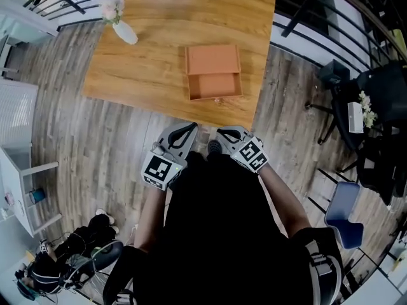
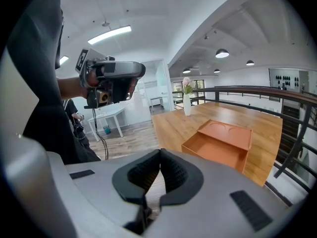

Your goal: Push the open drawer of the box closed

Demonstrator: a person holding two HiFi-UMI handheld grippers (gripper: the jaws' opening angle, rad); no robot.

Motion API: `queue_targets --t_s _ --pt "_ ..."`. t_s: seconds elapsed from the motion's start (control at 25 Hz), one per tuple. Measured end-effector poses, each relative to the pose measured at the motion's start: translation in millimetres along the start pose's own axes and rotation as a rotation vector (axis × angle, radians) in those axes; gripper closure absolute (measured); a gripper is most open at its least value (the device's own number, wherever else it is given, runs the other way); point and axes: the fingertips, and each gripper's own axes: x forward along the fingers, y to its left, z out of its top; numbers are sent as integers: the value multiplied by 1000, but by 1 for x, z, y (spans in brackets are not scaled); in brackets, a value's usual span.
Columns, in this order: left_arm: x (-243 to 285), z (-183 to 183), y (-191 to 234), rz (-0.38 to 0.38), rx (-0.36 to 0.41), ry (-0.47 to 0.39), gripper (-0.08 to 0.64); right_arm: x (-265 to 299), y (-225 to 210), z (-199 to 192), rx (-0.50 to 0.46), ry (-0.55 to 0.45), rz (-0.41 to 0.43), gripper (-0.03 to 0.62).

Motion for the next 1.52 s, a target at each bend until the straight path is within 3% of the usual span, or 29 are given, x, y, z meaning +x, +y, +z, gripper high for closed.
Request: queue_targets --t_s 0.44,1.52 --pt "12 14 24 14 9 2 537 19 -27 3 15 24 -6 577" --pt "40 29 119 -59 19 53 537 93 -115 -30 259 91 -160 577"
